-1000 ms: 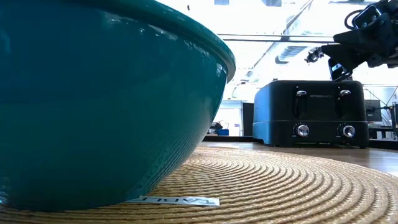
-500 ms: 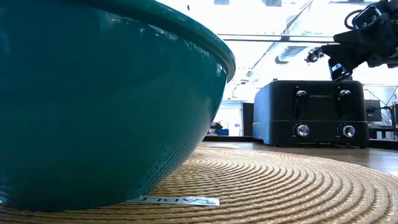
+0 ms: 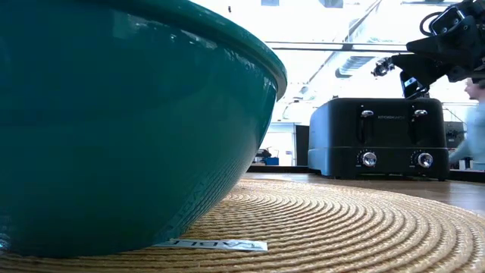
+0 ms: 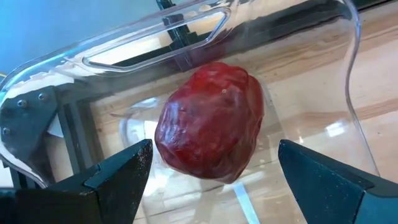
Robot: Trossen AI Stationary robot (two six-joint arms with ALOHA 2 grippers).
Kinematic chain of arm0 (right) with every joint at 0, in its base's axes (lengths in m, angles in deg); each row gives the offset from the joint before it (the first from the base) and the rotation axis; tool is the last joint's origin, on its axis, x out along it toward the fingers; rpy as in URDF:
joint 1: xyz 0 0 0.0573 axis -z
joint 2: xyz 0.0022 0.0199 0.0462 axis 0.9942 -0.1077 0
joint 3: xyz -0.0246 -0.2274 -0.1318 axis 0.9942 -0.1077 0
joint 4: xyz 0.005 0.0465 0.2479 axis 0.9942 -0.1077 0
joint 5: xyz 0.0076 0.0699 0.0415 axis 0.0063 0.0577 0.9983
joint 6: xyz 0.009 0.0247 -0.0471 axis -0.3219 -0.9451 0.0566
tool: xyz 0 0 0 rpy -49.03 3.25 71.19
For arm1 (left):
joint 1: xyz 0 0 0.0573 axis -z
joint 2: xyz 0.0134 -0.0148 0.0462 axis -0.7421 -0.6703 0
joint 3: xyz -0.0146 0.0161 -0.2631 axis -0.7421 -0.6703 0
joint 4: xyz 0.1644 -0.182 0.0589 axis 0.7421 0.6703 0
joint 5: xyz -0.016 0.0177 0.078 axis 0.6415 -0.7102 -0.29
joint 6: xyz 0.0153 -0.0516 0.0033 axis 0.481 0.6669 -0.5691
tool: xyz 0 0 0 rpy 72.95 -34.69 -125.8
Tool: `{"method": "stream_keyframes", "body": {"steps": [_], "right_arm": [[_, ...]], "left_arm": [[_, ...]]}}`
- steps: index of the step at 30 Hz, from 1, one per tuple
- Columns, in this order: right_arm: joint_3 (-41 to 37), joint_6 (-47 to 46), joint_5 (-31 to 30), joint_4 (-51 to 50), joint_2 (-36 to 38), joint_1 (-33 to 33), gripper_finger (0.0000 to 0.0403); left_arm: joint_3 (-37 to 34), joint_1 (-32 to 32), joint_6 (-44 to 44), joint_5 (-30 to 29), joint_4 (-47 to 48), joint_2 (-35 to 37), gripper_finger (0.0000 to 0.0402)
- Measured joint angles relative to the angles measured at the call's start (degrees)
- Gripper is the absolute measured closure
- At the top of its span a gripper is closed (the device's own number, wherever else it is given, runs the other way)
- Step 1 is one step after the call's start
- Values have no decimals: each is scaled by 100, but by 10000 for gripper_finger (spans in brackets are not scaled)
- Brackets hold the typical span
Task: Arrange a breakfast setting
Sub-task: Put the red apple on the purple plate
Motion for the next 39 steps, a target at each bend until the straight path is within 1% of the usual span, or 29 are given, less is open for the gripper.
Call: {"method": "stream_keyframes", "body": {"steps": [4, 12, 18, 23, 30, 39], "right_arm": [[1, 1, -1, 0, 0, 0, 288], [-1, -2, -1, 0, 0, 0, 288], [1, -2, 2, 1, 0, 0, 288], [-1, -2, 1, 0, 0, 0, 288], [1, -2, 0, 0, 0, 0, 288], [-1, 0, -1, 0, 0, 0, 288]], "left_arm": [[2, 73, 12, -2, -28, 0, 67], [2, 206, -124, -31, -420, 0, 67], [2, 204, -232, -198, -372, 0, 67], [2, 219, -200, -197, -374, -4, 67], [2, 235, -47, -224, -343, -321, 66], [11, 220, 60, -245, -378, -555, 66]]}}
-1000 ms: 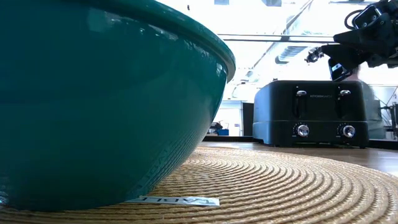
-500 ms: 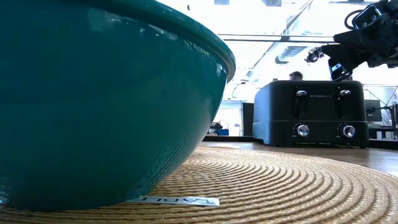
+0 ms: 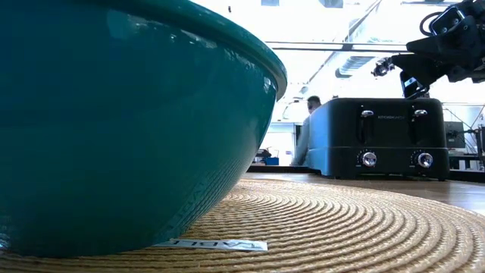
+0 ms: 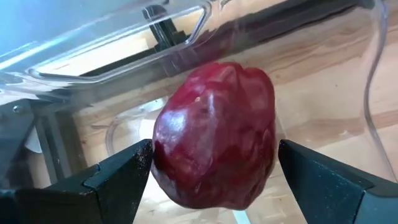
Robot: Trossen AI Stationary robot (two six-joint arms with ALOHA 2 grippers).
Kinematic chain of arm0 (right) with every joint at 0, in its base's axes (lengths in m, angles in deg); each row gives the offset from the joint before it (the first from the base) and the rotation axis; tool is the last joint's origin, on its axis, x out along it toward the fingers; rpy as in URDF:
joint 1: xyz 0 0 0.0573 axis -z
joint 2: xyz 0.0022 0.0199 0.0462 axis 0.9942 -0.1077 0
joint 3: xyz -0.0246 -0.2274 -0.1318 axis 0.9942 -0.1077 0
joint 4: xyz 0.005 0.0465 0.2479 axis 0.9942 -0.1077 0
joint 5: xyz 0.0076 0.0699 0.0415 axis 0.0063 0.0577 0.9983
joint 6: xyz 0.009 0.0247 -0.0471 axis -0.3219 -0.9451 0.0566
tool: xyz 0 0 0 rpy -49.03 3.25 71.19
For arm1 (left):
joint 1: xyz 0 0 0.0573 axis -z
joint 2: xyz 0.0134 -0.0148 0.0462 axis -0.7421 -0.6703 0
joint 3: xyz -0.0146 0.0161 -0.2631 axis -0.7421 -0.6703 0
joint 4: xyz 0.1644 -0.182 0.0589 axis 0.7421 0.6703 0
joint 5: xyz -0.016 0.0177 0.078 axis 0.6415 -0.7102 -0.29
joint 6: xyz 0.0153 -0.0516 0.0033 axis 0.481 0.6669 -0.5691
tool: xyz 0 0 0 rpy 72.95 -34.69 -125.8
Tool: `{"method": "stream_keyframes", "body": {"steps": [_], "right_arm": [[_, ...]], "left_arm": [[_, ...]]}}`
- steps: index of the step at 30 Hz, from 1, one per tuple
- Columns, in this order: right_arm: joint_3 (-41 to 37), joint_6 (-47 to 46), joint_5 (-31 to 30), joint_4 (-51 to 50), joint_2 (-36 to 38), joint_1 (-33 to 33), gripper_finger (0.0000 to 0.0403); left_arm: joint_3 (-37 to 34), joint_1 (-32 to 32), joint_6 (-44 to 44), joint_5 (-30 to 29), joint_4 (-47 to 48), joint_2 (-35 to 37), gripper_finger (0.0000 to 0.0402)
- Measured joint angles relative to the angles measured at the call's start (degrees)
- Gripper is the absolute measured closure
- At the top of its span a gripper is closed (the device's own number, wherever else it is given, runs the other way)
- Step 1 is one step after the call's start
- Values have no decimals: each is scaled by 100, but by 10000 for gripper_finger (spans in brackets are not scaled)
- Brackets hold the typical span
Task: Arrange a breakfast setting
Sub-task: Put the red apple on the purple plate
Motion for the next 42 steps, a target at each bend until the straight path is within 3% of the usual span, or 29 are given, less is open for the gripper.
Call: {"method": "stream_keyframes", "body": {"steps": [22, 33, 42], "right_arm": [[1, -1, 1, 0, 0, 0, 288], [1, -1, 1, 0, 0, 0, 288], [1, -1, 2, 0, 0, 0, 288]], "left_arm": [[0, 2, -157, -13, -9, -76, 67], [-2, -35, -157, -25, 127, -72, 122], [-16, -37, -162, -17, 391, 120, 131]]}}
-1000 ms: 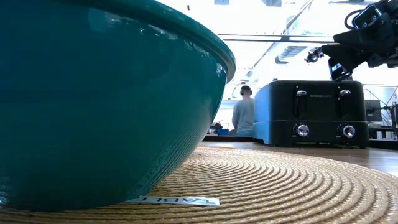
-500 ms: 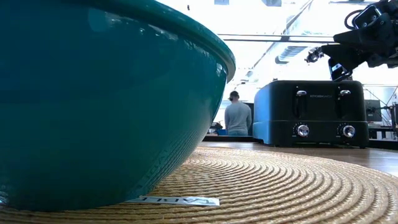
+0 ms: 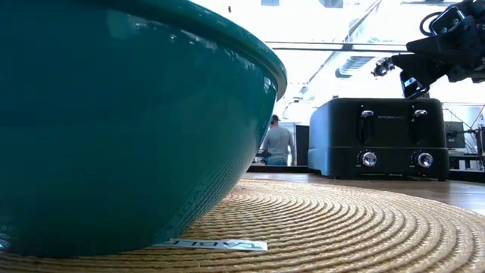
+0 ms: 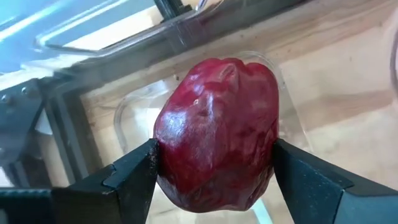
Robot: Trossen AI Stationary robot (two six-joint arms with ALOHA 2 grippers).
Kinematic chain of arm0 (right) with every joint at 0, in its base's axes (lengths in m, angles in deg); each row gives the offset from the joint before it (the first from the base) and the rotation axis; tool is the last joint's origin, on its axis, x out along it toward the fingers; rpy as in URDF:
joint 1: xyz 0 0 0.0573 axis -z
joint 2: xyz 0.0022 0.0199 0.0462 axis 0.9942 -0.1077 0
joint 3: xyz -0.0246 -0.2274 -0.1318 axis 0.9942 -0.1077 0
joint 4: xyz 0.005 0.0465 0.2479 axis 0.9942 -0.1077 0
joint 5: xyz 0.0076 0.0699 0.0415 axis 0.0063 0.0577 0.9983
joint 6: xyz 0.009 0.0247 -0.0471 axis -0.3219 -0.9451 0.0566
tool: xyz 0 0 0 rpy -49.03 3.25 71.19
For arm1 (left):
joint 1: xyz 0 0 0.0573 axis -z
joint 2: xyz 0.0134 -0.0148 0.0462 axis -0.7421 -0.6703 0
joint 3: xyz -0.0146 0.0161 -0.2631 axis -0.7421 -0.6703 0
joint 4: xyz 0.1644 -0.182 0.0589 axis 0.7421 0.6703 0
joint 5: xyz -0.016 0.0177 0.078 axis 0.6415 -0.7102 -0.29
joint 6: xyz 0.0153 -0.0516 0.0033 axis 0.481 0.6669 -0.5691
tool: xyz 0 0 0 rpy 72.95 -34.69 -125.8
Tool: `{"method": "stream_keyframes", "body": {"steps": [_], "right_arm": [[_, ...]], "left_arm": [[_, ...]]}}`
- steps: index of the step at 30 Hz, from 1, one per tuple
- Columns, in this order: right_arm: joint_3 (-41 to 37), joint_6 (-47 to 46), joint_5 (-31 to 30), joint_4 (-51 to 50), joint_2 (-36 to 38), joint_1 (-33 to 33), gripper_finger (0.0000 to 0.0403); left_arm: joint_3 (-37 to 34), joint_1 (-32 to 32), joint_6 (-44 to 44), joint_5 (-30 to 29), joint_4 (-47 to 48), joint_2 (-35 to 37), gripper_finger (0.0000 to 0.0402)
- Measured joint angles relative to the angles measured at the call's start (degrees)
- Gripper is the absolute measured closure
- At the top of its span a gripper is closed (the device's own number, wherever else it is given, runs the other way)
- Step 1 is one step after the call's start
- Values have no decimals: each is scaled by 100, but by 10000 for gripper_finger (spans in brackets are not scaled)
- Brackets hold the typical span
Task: Arrange a breakfast setting
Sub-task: Put the red apple on the purple plate
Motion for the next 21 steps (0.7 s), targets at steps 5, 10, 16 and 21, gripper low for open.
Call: {"method": "stream_keyframes", "body": {"steps": [5, 10, 16, 21], "right_arm": [[1, 0, -2, 0, 0, 0, 288], [1, 0, -1, 0, 0, 0, 288], [-1, 0, -2, 0, 0, 0, 288], [1, 0, 0, 0, 0, 0, 288]], "left_arm": [[-1, 1, -13, 2, 237, 239, 132], [-1, 98, -9, 26, 516, 605, 133], [-1, 355, 24, 26, 972, 1313, 133], [1, 748, 212, 54, 1284, 2012, 133]]}}
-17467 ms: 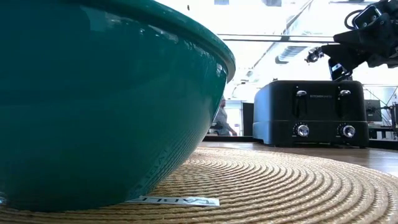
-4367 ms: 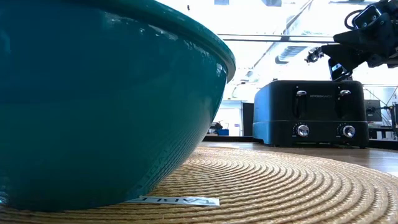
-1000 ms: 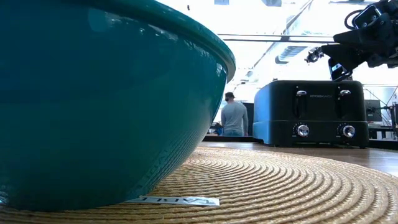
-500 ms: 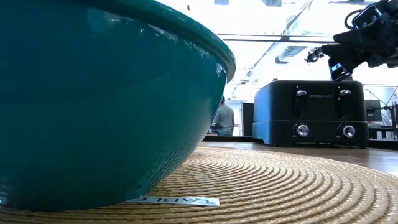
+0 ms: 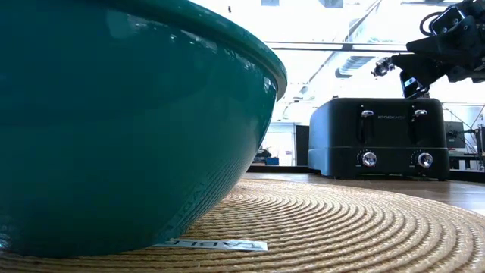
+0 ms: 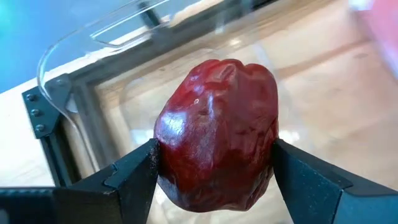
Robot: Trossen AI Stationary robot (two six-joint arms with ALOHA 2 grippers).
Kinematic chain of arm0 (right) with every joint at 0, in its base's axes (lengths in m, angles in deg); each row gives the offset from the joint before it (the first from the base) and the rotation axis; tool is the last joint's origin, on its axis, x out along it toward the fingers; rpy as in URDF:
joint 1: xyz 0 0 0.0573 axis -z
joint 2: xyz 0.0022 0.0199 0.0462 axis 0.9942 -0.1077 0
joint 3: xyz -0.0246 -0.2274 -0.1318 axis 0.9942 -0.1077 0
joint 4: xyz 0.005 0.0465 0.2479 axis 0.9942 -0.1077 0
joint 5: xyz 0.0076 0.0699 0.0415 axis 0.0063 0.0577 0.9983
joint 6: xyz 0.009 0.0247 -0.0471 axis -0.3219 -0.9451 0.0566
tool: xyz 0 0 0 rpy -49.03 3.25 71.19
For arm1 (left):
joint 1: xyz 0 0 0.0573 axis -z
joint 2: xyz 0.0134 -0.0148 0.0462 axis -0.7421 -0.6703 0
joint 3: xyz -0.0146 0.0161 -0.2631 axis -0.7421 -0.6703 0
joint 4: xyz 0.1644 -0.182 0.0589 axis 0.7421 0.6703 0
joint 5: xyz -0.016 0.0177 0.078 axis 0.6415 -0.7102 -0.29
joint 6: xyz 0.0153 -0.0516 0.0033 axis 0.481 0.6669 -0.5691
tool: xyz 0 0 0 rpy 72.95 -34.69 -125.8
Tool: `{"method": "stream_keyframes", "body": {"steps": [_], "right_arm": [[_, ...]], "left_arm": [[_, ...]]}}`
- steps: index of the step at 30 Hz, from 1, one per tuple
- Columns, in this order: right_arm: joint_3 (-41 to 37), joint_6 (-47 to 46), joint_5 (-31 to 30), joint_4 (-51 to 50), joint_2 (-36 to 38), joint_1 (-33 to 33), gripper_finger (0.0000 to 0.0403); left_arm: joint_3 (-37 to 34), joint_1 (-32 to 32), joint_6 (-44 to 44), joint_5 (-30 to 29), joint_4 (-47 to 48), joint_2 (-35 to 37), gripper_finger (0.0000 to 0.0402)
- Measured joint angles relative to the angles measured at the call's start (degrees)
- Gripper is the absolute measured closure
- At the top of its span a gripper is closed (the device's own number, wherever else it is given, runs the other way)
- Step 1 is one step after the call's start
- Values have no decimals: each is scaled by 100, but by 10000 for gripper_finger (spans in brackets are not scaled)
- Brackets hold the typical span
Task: Arrange a breakfast setting
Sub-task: Put the red apple on the purple plate
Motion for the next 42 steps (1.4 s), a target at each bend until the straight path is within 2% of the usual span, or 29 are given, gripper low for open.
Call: {"method": "stream_keyframes", "body": {"steps": [10, 16, 25, 34, 42], "right_arm": [[-1, 1, -2, 0, 0, 0, 288], [0, -1, -2, 0, 0, 0, 288], [0, 1, -2, 0, 0, 0, 288], [-1, 0, -1, 0, 0, 0, 288], [0, -1, -1, 1, 0, 0, 288]], "left_arm": [[4, 1126, 623, 256, 417, 1180, 138], [4, 1608, 885, -37, 472, 1440, 136], [7, 1658, 973, -400, 516, 1370, 134], [7, 1656, 1547, -843, 597, 1060, 133], [7, 1507, 2133, -895, 692, 642, 133]]}}
